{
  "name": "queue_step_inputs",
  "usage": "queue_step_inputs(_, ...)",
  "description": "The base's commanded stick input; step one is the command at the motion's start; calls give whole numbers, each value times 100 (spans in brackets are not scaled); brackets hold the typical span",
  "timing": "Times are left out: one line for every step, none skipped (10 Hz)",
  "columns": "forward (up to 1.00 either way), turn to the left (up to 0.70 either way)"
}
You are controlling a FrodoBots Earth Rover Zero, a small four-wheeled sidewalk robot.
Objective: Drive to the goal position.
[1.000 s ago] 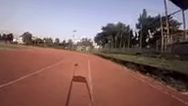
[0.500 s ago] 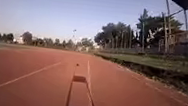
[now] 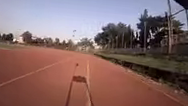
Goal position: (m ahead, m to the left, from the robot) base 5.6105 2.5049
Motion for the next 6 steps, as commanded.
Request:
queue_step_inputs(70,0)
queue_step_inputs(70,0)
queue_step_inputs(70,0)
queue_step_inputs(70,0)
queue_step_inputs(70,0)
queue_step_inputs(70,0)
